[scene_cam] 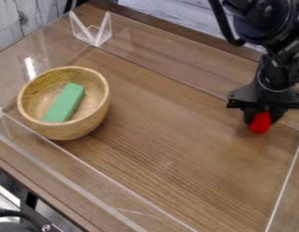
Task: Move the red fruit to the right side of the table
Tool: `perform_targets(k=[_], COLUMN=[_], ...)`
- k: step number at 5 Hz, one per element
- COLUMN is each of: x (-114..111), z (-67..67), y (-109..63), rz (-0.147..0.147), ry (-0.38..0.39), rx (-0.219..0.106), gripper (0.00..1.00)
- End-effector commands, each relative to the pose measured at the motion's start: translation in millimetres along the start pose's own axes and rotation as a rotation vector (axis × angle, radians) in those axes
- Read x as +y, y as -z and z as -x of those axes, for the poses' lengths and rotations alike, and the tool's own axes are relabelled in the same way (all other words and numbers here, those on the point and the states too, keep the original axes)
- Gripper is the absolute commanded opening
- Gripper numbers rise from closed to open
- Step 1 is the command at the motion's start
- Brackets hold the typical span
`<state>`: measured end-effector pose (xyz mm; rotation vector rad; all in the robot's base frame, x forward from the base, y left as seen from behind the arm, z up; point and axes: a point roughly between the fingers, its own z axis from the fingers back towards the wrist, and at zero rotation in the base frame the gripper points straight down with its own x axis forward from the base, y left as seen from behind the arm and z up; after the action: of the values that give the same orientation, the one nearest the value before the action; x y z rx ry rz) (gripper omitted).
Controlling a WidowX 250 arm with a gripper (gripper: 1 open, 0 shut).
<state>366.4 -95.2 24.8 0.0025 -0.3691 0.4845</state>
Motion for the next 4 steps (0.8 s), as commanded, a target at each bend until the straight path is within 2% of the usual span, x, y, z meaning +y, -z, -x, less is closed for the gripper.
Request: perform_targets(k=[1, 3, 4], x=[16, 29, 33], z=[-17.9, -23.2, -21.9], y=[-3.4, 1.1, 3.9], rz=[-0.021, -0.072, -0.085], ry=[-0.031, -0.027, -0.014], rx=[-0.044, -0.069, -0.055], gripper=[0.00, 0.00, 1.00])
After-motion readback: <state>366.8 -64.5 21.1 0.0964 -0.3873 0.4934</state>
